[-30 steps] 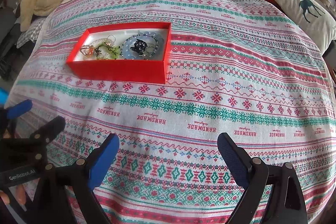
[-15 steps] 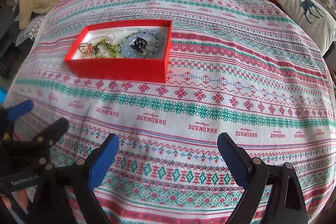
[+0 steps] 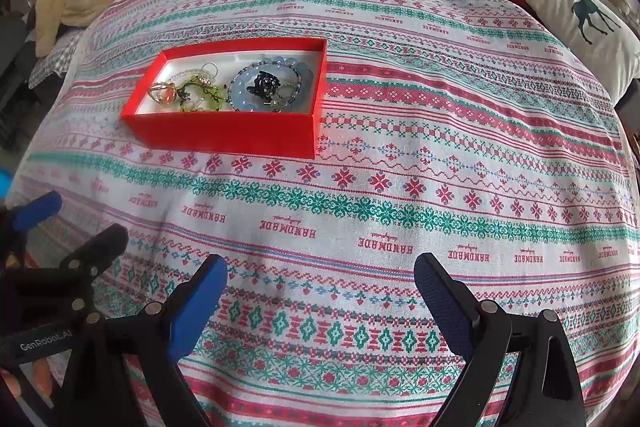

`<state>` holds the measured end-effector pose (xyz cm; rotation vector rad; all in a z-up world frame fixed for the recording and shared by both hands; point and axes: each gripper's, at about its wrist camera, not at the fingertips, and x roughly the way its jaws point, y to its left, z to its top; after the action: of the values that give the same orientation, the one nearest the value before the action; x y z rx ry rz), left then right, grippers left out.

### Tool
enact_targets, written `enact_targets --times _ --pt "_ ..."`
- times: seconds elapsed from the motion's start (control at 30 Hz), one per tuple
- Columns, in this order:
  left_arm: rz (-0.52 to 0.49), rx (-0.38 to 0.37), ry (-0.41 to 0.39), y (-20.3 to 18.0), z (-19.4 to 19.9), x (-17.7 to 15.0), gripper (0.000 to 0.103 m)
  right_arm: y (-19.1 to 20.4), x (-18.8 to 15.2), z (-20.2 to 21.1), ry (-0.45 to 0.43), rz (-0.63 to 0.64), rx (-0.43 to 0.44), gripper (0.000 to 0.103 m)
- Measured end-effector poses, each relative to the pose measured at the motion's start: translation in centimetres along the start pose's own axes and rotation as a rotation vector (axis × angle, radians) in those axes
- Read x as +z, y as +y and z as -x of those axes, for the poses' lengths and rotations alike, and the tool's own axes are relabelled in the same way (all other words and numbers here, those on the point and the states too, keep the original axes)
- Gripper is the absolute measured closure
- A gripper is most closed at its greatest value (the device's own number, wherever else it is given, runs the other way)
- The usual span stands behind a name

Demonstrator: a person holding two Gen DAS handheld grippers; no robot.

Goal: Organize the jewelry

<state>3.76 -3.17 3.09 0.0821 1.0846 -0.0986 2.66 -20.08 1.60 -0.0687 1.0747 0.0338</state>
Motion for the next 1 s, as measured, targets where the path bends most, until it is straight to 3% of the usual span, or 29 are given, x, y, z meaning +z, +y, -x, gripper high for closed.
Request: enact_targets --times 1.0 --pt "0.015 0.031 0.014 0.37 -0.27 -0.03 0.001 -0.04 0.02 -0.03 0.001 0.001 0.0 0.007"
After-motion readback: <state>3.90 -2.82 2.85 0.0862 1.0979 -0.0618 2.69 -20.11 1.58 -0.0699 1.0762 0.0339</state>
